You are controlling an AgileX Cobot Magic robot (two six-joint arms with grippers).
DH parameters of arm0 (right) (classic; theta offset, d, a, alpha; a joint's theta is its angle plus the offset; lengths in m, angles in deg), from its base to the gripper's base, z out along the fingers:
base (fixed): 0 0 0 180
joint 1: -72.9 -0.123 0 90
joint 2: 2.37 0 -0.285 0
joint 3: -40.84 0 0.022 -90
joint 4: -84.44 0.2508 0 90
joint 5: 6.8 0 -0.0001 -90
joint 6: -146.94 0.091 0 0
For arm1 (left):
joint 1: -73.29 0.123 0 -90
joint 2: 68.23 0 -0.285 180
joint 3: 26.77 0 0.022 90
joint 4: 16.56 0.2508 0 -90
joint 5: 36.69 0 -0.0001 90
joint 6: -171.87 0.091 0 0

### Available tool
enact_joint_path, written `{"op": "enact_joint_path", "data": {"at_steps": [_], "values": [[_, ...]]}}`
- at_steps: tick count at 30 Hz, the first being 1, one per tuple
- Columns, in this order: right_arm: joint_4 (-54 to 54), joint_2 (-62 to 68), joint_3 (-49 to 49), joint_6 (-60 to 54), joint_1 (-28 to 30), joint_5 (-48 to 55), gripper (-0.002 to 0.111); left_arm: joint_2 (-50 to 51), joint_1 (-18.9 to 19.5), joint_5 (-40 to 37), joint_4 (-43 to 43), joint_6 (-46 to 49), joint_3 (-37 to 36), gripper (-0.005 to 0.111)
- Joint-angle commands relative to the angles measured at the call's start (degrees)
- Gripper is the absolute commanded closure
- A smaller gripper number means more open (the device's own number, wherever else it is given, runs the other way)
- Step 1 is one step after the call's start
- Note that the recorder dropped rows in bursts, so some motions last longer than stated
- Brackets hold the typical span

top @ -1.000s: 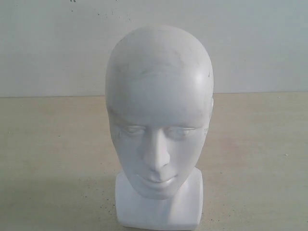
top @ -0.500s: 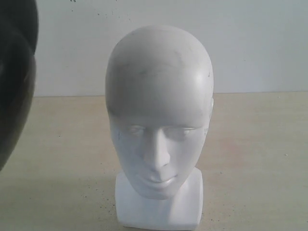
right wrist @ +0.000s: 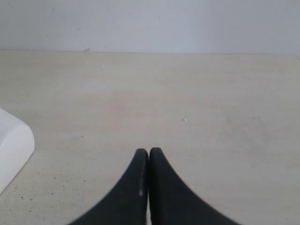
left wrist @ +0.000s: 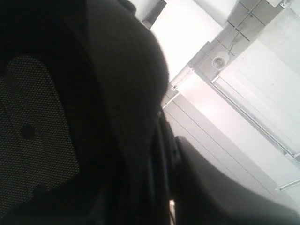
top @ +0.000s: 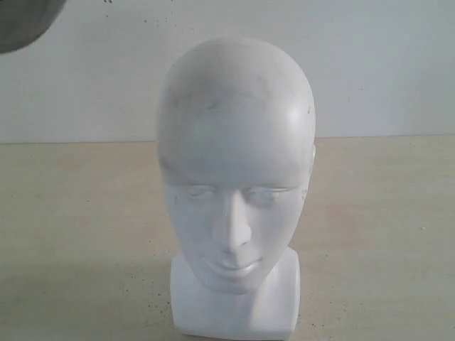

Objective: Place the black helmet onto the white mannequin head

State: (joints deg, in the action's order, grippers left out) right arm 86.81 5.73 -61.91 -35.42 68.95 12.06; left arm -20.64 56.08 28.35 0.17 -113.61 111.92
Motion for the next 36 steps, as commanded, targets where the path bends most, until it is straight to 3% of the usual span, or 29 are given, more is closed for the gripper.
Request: {"op": "enact_joint_path", "data": {"at_steps": [1, 17, 36], "values": [[-0.12, -0.31, -0.04, -0.11, -0.17, -0.38, 0.108, 4.03, -0.04, 4.92, -2.32, -1.97, 4.75, 0.102], [-0.12, -0.31, -0.04, -0.11, -0.17, -0.38, 0.108, 12.27, -0.27, 4.92, 0.62, -4.48, 17.03, 0.102], [-0.12, -0.31, -0.04, -0.11, -0.17, -0.38, 0.108, 19.99, -16.47, 4.92, -0.67, 5.26, 20.25, 0.102]]}}
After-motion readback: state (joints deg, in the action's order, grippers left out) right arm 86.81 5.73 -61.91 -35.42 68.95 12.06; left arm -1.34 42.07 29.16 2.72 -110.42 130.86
